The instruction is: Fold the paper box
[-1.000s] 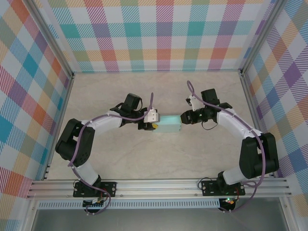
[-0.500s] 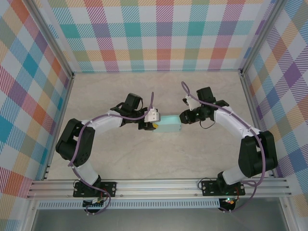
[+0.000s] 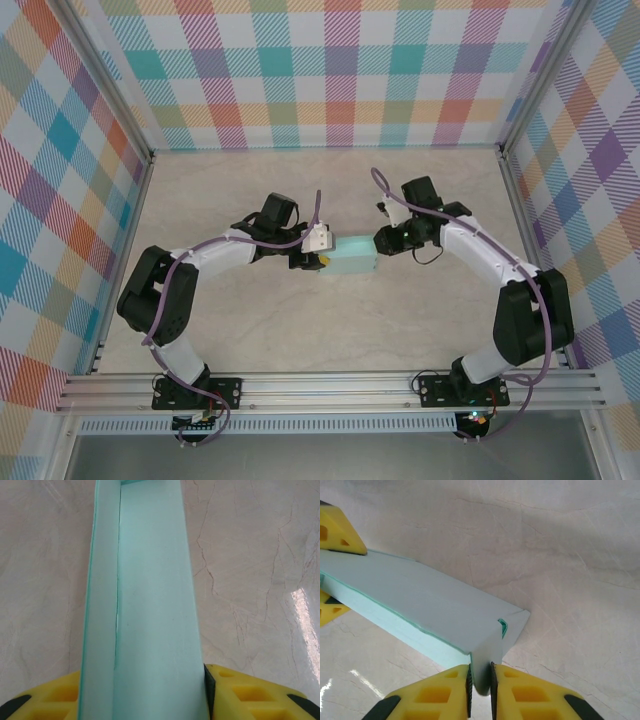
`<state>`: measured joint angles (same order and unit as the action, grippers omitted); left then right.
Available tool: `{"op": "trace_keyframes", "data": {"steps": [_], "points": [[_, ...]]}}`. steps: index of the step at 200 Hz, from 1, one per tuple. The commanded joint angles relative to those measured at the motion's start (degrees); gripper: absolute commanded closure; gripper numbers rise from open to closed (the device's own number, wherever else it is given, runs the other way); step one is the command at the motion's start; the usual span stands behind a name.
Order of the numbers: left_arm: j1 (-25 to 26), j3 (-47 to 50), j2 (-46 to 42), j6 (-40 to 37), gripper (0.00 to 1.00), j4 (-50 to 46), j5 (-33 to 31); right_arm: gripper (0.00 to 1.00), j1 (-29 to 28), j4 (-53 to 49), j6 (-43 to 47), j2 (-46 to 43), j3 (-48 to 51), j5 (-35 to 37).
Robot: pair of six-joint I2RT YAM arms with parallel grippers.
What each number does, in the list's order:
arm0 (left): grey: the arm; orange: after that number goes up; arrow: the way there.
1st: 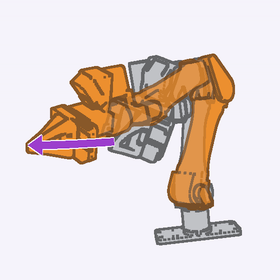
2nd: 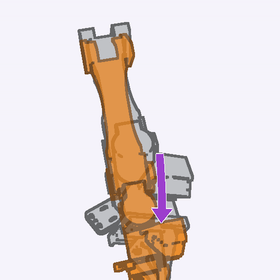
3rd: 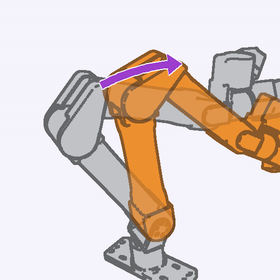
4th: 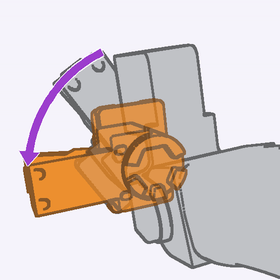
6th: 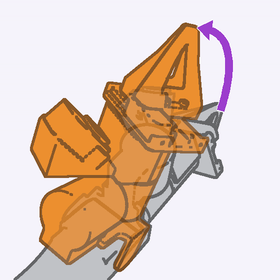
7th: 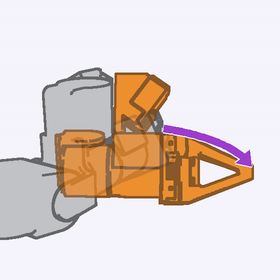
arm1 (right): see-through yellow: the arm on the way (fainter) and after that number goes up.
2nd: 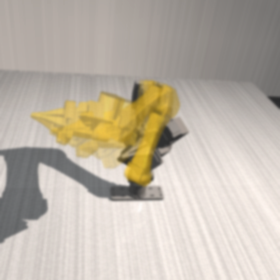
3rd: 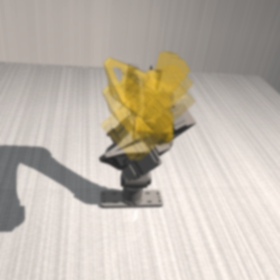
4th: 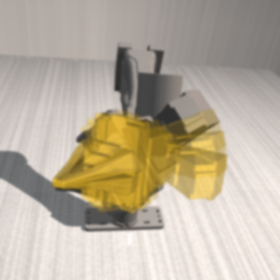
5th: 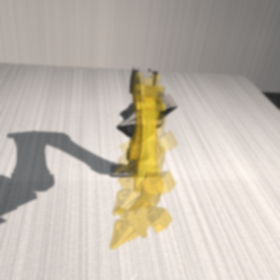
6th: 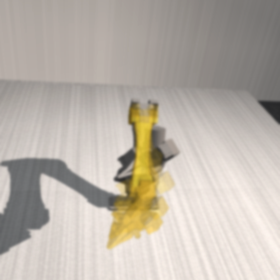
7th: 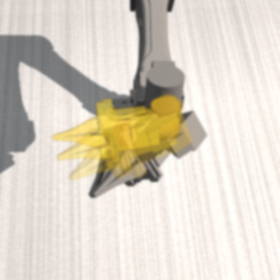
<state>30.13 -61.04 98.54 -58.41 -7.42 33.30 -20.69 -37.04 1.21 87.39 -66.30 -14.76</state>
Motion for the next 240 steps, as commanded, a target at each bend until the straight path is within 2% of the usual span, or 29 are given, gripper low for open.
{"op": "trace_keyframes", "data": {"steps": [1,80,89,100,126,136,171,240], "points": [[0.5,0.4,2.6,1.7,0.54,-5.6,-5.0,0.83,-0.4,-4.8,-2.0,1.9,-4.0,-1.5],[0.8,0.5,2.8,3.2,0.55,-4.7,-5.4,0.88,-2.5,-5.5,-3.8,5.0,-5.6,0.7],[0.8,0.5,2.7,3.3,0.55,-4.7,-5.4,0.84,-2.5,-5.4,-4.0,5.0,-5.7,1.3],[0.8,0.5,2.8,3.3,0.55,-4.7,-5.3,0.72,-2.8,-5.4,-4.4,5.2,-5.8,3.0],[0.8,0.2,3.0,3.4,0.55,-4.9,-5.0,0.70,-3.0,-3.8,-4.1,4.5,-4.3,5.3],[0.8,0.1,3.1,3.4,0.55,-5.0,-4.8,0.71,-3.0,-3.2,-4.1,4.7,-4.2,5.3],[0.9,0.2,2.9,3.8,0.55,-5.1,-5.1,0.86,-2.9,-3.0,-5.1,4.9,-5.2,4.7],[1.0,0.0,3.0,4.0,0.55,-5.9,-6.1,0.93,-3.0,-7.8,-4.7,6.5,-8.9,4.4]]}}
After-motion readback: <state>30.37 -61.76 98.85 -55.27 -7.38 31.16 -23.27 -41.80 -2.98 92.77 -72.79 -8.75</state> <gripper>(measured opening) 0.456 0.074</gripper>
